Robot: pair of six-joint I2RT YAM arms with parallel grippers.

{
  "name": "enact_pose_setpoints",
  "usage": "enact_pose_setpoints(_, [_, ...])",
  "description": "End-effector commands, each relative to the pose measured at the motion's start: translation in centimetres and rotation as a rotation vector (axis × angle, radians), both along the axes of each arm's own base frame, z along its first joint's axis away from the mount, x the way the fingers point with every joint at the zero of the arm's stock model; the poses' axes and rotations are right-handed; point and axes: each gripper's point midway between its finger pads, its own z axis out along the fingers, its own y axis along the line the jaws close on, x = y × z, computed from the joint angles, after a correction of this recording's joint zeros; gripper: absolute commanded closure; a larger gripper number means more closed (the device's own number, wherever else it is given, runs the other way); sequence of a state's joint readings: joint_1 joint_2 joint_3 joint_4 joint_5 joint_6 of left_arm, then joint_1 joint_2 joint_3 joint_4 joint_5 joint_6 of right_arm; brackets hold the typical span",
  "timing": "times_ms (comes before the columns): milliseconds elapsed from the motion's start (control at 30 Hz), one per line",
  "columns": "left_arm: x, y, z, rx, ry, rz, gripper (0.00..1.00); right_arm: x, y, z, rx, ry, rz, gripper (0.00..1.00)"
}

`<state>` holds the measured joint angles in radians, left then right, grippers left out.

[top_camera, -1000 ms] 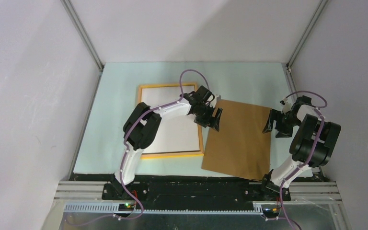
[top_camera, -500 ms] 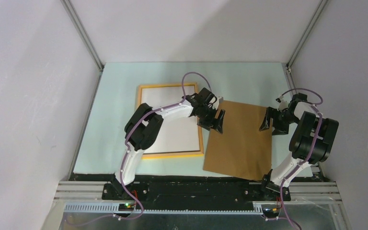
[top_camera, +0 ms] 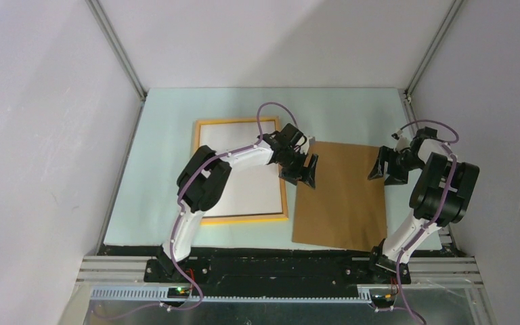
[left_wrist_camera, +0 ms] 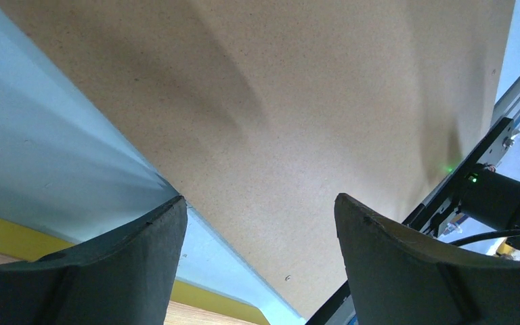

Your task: Put the photo into the frame

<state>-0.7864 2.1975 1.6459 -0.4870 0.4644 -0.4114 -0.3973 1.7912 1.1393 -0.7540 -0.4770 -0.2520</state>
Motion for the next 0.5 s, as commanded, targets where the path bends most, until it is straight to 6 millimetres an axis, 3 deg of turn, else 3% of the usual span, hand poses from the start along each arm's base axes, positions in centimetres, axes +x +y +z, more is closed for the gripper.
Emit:
enact_pose_setpoints(0, [-2.5,-1.8,-1.7,-0.035,0.100,-0.070,0.15,1.9,4.5,5.6,0.258,-0.127,0.067,0.28])
enact_pose_setpoints(133, [-2.5,-2.3,-1.1,-0.075,0.111,-0.103,0.15,2.3,5.7,9.0,0.347,-0.191,0.105,0.31])
enact_pose_setpoints(467, [-0.3,-1.9,0.1,-0.109,0.035,-0.129,0.14,0.6,8.1,16.2,0.475,-0.310,0.205,0.35])
